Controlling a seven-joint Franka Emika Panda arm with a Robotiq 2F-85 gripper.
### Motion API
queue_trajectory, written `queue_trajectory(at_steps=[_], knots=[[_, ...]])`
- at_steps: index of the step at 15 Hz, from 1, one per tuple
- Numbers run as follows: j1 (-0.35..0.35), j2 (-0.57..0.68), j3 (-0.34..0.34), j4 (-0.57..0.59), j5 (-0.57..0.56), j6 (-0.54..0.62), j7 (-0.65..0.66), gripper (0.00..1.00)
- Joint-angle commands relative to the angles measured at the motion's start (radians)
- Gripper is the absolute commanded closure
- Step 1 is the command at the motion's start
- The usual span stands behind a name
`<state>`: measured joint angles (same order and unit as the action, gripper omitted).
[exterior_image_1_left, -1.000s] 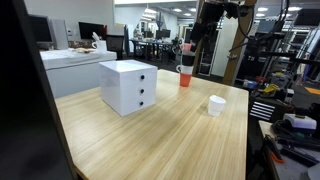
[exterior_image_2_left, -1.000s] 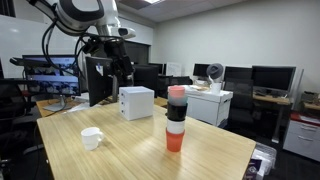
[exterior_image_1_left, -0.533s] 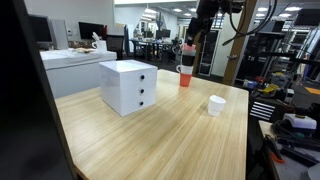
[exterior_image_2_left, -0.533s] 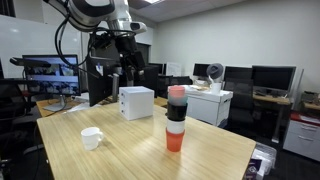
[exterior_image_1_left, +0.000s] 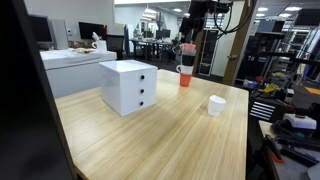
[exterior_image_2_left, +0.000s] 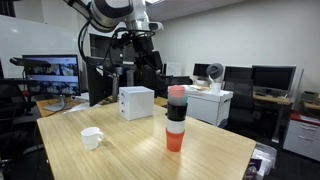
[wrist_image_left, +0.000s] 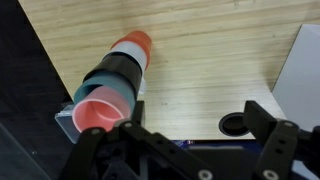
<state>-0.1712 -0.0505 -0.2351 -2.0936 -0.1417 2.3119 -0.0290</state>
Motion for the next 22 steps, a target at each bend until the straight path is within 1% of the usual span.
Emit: queue_trajectory(at_steps=[1,4,11,17,20,22], knots=[[-0.022,0.079,-0.003,0.093,0.05,-0.033,-0.064,0.0],[-0.041,0.139,-0.006,0.161,0.067,-0.047,-0.077,0.0],[-0.072,0.203,-0.009,0.248,0.074,-0.083,-0.075,0.0],[-0.097,0.227,-0.015,0.273,0.079,-0.124,-0.071,0.0],[-0.104,0.224,-0.016,0.259,0.077,-0.145,-0.07,0.0],[-0.101,0.219,-0.012,0.24,0.076,-0.138,-0.076,0.0]])
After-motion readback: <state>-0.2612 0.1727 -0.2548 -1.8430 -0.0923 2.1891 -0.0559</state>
